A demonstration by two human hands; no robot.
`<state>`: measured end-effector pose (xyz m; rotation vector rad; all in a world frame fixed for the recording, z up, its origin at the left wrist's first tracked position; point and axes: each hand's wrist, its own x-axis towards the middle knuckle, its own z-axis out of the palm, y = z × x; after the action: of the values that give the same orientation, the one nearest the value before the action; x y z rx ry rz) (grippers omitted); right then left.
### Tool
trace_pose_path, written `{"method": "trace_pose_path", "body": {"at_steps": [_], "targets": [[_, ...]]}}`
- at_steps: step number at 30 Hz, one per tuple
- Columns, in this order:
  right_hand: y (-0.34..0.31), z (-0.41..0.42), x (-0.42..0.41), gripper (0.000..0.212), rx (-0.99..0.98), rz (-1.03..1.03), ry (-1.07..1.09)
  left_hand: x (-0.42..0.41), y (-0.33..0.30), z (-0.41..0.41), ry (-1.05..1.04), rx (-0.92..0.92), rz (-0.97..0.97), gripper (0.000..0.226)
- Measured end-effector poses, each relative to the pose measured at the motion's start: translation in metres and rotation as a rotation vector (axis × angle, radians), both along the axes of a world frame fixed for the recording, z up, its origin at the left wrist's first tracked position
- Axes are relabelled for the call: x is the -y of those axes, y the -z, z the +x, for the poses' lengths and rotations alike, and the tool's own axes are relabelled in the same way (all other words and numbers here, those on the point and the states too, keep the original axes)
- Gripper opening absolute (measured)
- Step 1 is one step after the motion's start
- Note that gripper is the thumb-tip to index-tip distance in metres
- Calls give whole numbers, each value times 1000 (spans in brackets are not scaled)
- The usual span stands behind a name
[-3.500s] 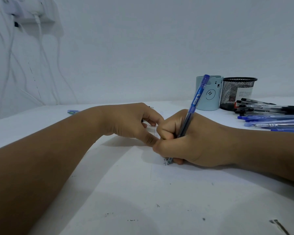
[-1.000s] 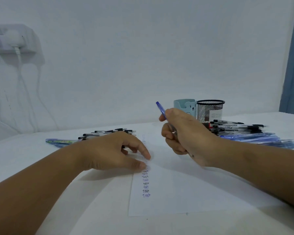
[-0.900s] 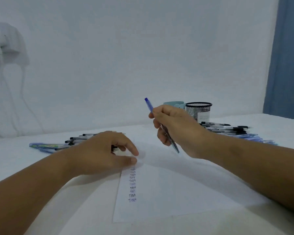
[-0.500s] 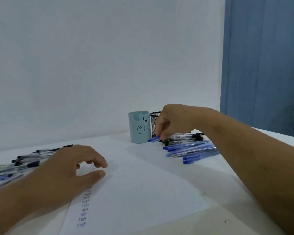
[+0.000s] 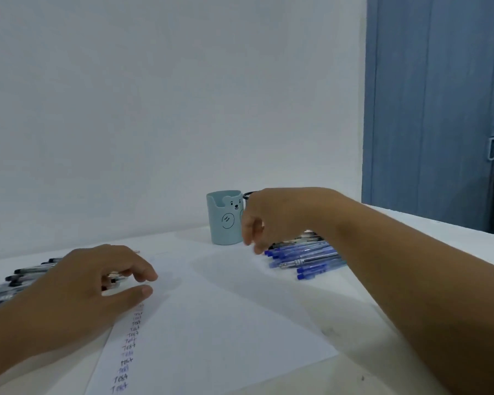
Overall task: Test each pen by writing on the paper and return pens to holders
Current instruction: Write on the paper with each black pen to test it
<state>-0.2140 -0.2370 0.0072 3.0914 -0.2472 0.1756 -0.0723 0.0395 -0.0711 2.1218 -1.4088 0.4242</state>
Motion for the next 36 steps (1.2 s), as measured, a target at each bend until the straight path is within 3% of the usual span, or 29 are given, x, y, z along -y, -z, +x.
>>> {"method": "trace_pose_path", "body": {"at_steps": [3, 11, 15, 19, 30, 36], "targets": [[21, 11, -37, 14, 93, 58, -179, -4, -8, 7, -10, -24, -13, 15], [71, 43, -97, 16, 280, 99, -525, -56, -31, 41, -200, -151, 124, 32], [82, 49, -99, 19, 303, 92, -543, -77, -34, 51, -294, -215, 227, 36], [83, 48, -96, 17, 302, 124, -546, -76, -27, 56, -330, -202, 138, 31], [83, 45, -93, 13, 301, 170, -569, -71, -16, 63, -410, -125, 121, 24], [82, 44, -93, 14, 284, 185, -565, -70, -24, 57, -364, -42, 17, 28]]}}
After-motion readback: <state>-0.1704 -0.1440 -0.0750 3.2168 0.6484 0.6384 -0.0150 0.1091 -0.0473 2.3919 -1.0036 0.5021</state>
